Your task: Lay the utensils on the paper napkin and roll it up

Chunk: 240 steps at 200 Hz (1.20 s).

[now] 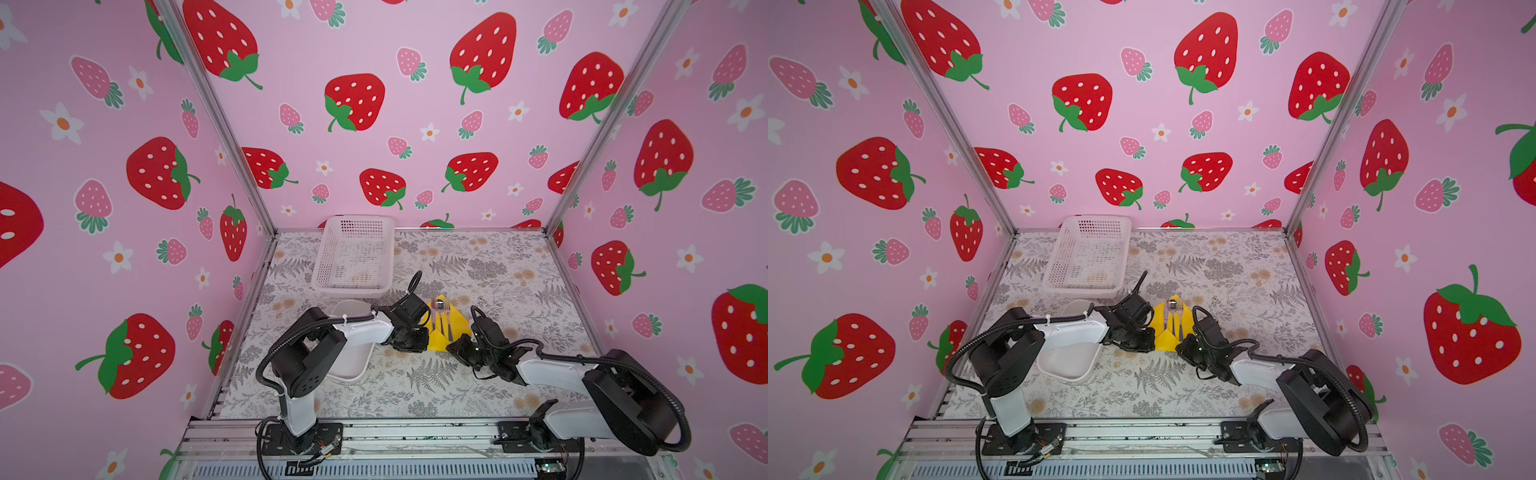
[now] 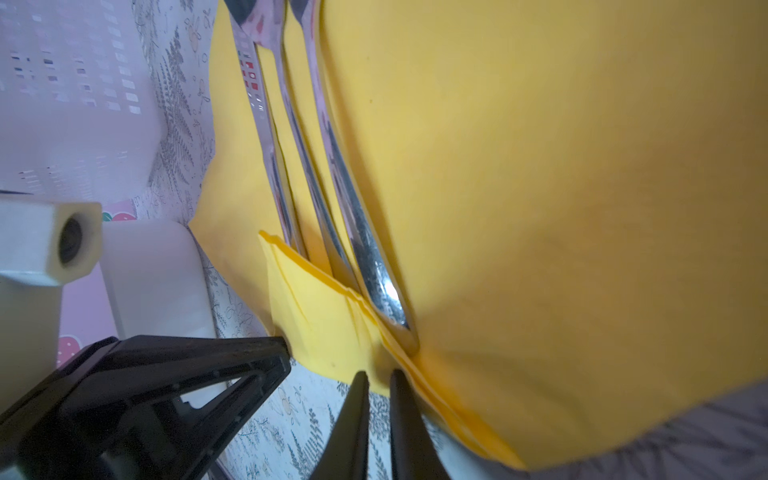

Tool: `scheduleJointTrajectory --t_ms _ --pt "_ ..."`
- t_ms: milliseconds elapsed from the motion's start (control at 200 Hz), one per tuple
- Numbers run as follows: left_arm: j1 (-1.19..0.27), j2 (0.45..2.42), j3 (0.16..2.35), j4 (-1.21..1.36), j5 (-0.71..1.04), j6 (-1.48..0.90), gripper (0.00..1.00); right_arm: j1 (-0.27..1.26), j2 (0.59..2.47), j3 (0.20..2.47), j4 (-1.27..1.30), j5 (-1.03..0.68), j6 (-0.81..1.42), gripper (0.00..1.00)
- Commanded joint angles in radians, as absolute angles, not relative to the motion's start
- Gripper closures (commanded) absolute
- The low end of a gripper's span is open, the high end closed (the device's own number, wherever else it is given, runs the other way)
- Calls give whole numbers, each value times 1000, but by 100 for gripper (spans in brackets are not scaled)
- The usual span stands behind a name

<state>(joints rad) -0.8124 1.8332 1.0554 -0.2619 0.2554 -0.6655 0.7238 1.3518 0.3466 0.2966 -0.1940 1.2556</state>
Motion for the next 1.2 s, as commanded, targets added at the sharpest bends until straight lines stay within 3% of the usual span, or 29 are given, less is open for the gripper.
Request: scheduleJointTrajectory --t_ms 0,250,820,1196 --pt "-808 1810 1060 -292 243 -677 83 721 1336 331 253 -161 1270 85" --pt "-810 1743 1072 -247 277 -672 80 720 1299 346 253 -150 1268 85" --pt "-847 1926 1224 -276 331 -680 83 715 1236 318 202 -101 1276 84" --pt "-847 1885 1227 -280 348 -667 82 703 1265 326 119 -81 1243 84"
